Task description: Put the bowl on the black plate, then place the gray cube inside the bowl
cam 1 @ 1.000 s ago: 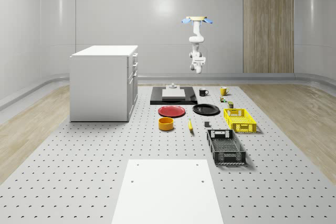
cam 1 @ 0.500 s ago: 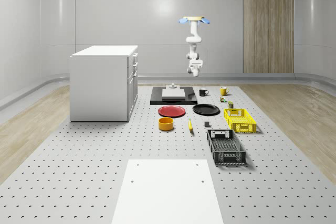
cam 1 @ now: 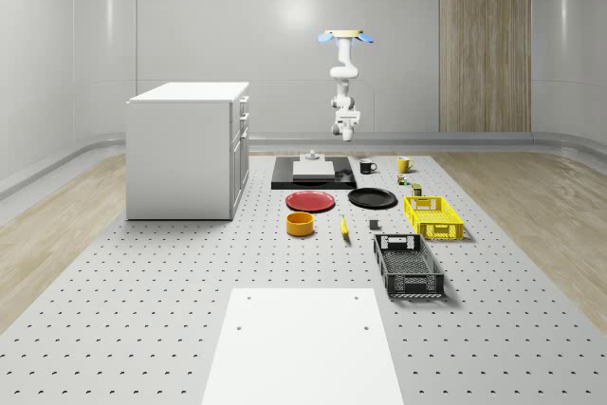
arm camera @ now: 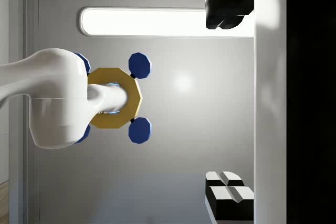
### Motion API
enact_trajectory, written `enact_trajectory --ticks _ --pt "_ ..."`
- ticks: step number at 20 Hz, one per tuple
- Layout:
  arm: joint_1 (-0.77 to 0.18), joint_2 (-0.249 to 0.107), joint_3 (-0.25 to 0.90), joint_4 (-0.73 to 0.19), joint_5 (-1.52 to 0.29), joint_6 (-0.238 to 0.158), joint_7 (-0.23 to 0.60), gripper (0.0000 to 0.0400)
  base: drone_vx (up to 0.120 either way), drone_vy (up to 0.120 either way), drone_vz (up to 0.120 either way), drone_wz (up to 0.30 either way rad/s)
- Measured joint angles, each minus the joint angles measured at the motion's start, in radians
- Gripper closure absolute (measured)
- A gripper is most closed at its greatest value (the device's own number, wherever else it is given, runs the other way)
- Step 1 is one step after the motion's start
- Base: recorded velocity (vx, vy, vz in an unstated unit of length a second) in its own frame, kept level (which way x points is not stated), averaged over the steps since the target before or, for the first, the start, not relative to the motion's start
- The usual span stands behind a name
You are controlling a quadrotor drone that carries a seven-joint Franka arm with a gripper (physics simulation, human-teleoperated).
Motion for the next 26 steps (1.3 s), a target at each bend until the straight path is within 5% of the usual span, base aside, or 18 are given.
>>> enact_trajectory --ticks 26 --pt "-0.007 -0.013 0.017 -0.012 -0.022 0.019 0.002 0.0000 0.120 -0.120 0.000 0.000"
